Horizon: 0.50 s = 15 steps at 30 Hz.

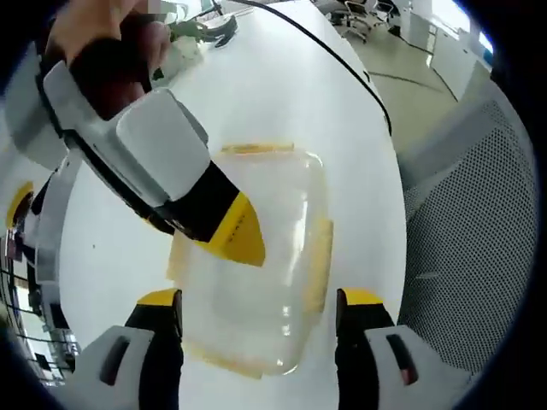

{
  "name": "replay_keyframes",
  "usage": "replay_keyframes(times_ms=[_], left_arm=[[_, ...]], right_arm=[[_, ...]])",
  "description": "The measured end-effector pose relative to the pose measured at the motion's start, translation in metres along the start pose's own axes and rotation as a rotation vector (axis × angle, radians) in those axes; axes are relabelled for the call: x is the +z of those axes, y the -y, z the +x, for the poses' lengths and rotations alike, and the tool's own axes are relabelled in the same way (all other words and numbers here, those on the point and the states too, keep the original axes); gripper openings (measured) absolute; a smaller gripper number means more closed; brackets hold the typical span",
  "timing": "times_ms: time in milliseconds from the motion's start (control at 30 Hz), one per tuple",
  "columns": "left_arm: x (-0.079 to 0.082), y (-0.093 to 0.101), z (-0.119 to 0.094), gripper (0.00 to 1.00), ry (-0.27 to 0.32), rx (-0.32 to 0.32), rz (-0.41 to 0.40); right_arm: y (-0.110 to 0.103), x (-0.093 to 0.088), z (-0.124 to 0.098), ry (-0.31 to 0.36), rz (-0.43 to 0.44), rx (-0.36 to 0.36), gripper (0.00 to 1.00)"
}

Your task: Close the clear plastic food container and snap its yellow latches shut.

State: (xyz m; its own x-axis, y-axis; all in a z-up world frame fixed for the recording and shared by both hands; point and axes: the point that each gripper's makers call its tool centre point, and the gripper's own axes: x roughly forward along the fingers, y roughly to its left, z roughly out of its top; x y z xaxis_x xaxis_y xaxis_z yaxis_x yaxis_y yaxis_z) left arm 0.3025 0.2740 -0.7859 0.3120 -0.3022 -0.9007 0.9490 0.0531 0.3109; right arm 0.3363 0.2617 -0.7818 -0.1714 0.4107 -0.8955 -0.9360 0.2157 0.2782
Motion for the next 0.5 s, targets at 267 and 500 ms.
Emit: replay_keyframes(times_ms=[267, 500], left_arm=[[0.0038, -0.0032, 0.0024, 0.69, 0.013, 0.018, -0.016], [0.0047, -0.0033, 0.003, 0.67, 0.011, 0.029, -0.005]], right_arm=[[-0.0029, -0.0018, 0.002, 0.008, 0.009, 0.03, 0.51], [-0.0035, -0.0025, 0.002, -0.001, 0.015, 0.05, 0.48]])
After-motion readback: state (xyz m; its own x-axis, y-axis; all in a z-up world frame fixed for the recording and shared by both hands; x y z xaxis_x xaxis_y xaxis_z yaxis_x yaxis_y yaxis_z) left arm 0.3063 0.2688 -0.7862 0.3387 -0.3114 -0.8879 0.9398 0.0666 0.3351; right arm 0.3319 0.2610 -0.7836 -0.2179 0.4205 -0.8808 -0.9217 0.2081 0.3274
